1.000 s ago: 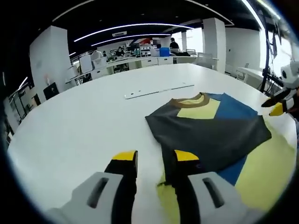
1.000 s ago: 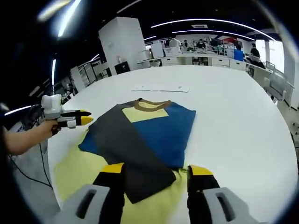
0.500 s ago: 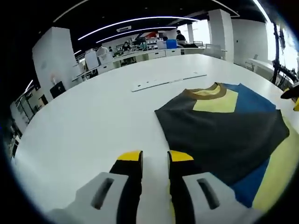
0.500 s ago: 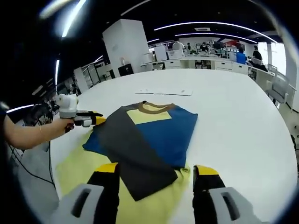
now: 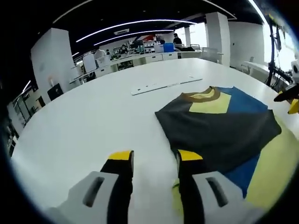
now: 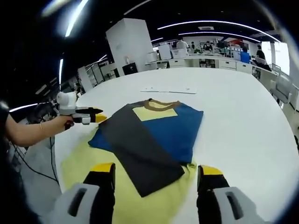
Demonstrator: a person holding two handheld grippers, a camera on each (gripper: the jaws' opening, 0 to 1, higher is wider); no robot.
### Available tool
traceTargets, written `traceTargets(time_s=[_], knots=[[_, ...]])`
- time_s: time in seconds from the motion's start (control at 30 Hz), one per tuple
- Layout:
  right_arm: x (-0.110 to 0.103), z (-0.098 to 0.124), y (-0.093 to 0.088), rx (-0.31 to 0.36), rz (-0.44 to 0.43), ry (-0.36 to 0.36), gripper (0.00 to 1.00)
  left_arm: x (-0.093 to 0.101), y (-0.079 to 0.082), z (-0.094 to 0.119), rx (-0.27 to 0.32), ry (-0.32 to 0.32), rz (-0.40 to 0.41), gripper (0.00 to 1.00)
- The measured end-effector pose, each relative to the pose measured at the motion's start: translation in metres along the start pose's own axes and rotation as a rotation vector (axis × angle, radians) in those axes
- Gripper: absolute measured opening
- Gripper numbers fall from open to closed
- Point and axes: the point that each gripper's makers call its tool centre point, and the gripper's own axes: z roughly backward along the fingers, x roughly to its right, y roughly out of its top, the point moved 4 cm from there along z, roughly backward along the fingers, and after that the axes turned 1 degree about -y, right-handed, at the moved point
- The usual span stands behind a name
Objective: Fold the garment on the visible template until the final outline fits inside the template.
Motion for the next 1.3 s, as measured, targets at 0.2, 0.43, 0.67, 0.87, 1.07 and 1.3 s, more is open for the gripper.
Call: traceTargets(time_s=[0.2, 0.43, 0.67, 0.87, 1.07, 1.3], knots=[[-0.009, 0.008, -0.002, -0.019, 0.033, 0.044, 0.83, 0.008, 0.004, 0.021, 0.048, -0.068, 0.017, 0.68], [-0.018, 0.021, -0.008, -0.03, 0.055, 0.082, 0.9, 0.013, 0.003, 0.045, 0.089, -0.137, 0.03, 0.83], [-0.028, 0.037, -0.022, -0.065, 0.097, 0.102, 0.96, 0.019, -0.01, 0.067, 0.078, -0.202, 0.007, 0.91], [-0.04, 0.046, -0.039, -0.089, 0.138, 0.15, 0.99, 0.033, -0.02, 0.084, 0.069, -0.292, 0.011, 0.98], [-0.051, 0.055, -0.055, -0.111, 0.168, 0.193, 0.99, 0.044, -0.034, 0.102, 0.043, -0.362, 0.004, 0.99], [-0.06, 0.062, -0.072, -0.149, 0.202, 0.233, 0.98, 0.059, -0.055, 0.122, -0.008, -0.449, -0.042, 0.99]])
